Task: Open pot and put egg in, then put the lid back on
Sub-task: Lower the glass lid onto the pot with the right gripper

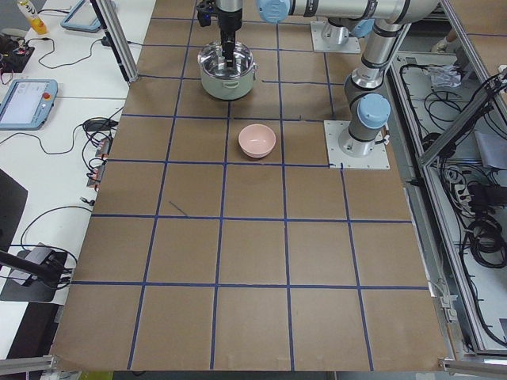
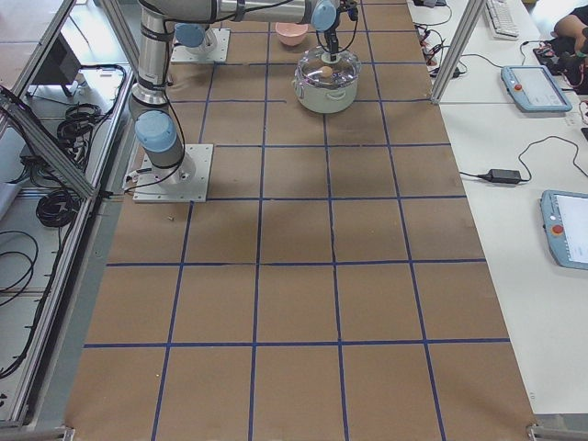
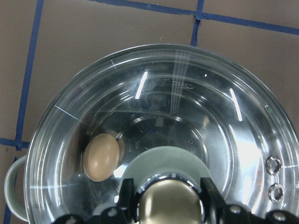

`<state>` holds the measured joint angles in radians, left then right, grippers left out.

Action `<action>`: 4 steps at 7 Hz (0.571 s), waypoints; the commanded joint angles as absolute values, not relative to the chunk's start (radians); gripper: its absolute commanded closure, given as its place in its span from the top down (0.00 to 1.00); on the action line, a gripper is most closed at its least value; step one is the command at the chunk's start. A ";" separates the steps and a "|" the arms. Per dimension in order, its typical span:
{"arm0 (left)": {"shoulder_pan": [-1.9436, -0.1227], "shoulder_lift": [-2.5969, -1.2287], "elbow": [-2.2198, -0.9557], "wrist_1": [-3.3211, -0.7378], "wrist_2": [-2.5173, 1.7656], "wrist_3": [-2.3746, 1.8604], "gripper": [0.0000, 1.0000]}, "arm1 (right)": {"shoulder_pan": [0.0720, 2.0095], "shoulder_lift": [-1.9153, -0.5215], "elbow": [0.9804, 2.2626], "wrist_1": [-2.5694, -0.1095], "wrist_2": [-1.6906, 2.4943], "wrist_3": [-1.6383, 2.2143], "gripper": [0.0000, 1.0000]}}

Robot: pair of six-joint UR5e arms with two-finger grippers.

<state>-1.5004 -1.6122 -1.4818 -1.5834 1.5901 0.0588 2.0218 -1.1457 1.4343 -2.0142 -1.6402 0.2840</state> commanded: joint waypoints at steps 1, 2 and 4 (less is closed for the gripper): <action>-1.500 -1.612 -1.482 -1.583 1.589 0.058 1.00 | 2.022 -1.146 1.436 -2.016 -1.641 0.287 0.40; -1.500 -1.612 -1.482 -1.583 1.589 0.058 1.00 | 2.022 -1.144 1.434 -2.013 -1.641 0.284 0.41; -1.499 -1.612 -1.482 -1.583 1.589 0.058 1.00 | 2.020 -1.147 1.434 -2.013 -1.641 0.281 0.50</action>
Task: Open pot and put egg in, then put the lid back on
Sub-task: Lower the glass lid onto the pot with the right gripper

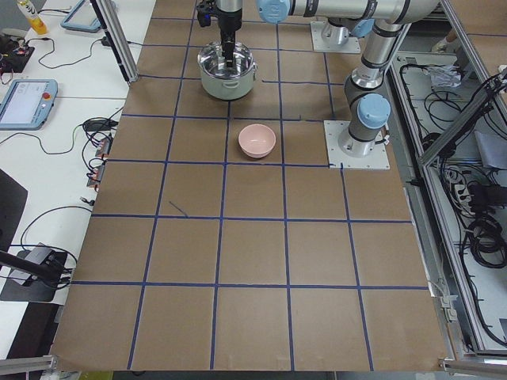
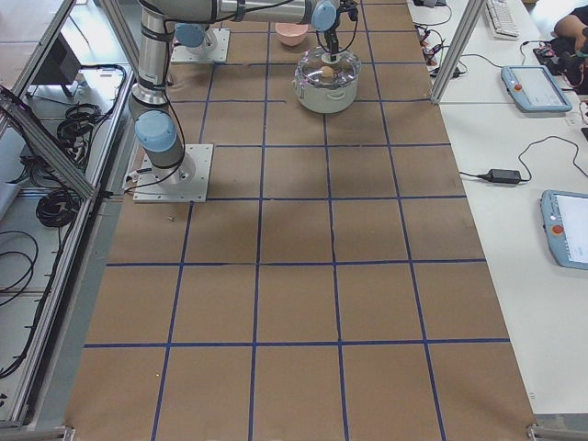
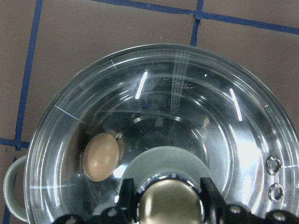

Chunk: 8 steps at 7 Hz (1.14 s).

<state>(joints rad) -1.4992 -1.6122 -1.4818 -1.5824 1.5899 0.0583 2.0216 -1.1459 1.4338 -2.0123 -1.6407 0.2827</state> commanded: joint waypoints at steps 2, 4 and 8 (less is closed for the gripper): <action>-1.496 -1.611 -1.482 -1.580 1.589 0.058 1.00 | 2.020 -1.147 1.433 -2.011 -1.641 0.281 0.62; -1.499 -1.612 -1.482 -1.583 1.589 0.058 1.00 | 2.020 -1.147 1.433 -2.011 -1.643 0.281 0.68; -1.500 -1.611 -1.482 -1.583 1.589 0.052 1.00 | 2.008 -1.150 1.419 -2.006 -1.631 0.291 0.81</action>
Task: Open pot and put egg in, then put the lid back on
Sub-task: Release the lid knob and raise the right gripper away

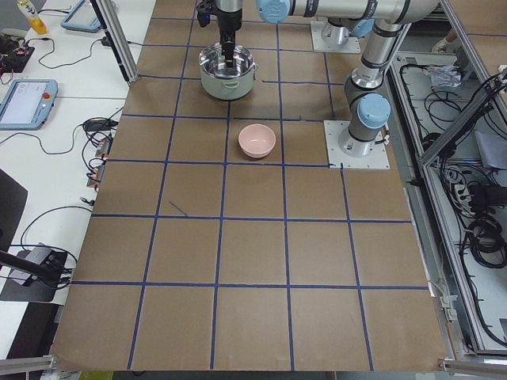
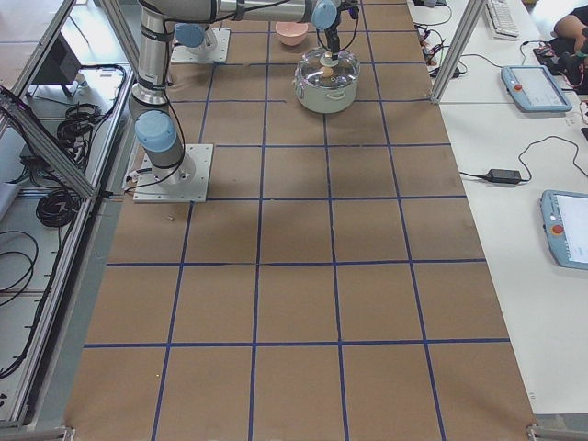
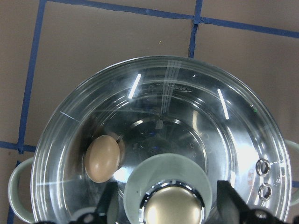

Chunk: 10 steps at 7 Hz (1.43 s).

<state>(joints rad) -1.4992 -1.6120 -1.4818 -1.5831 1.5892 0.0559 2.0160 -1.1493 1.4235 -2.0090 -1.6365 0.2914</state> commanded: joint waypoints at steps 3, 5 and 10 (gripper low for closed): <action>-1.500 -1.611 -1.482 -1.585 1.589 0.051 1.00 | 1.921 -1.237 1.384 -1.948 -1.638 0.275 1.00; -1.503 -1.612 -1.482 -1.586 1.591 0.049 1.00 | 1.756 -1.375 1.402 -1.887 -1.629 0.272 1.00; -1.502 -1.612 -1.482 -1.575 1.589 0.055 1.00 | 1.592 -1.548 1.518 -1.531 -1.625 0.281 1.00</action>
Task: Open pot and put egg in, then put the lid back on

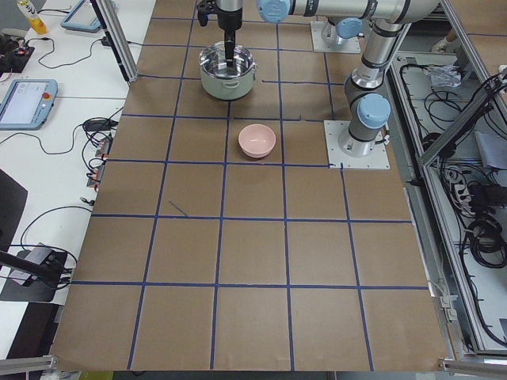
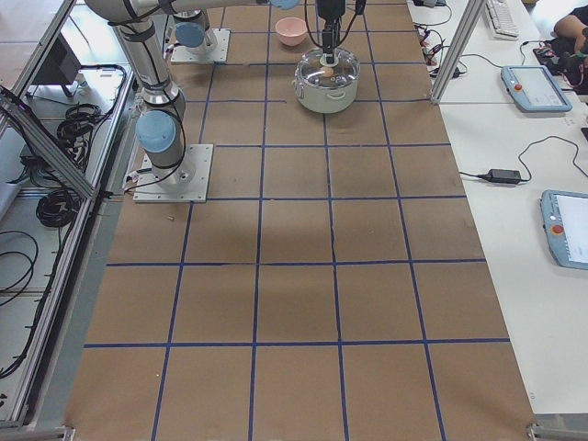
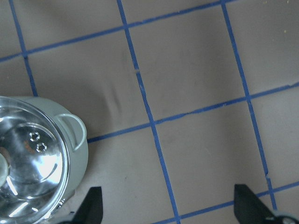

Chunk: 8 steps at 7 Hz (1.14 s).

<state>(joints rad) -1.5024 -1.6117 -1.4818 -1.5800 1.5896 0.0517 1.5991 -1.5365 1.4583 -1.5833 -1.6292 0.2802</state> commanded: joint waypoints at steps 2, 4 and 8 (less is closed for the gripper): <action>-1.502 -1.612 -1.482 -1.575 1.591 0.058 1.00 | 1.605 -1.539 1.520 -1.586 -1.623 0.241 1.00; -1.502 -1.612 -1.482 -1.574 1.589 0.057 1.00 | 1.635 -1.543 1.519 -1.600 -1.625 0.147 1.00; -1.505 -1.612 -1.500 -1.574 1.585 0.049 1.00 | 1.654 -1.525 1.514 -1.640 -1.580 0.146 1.00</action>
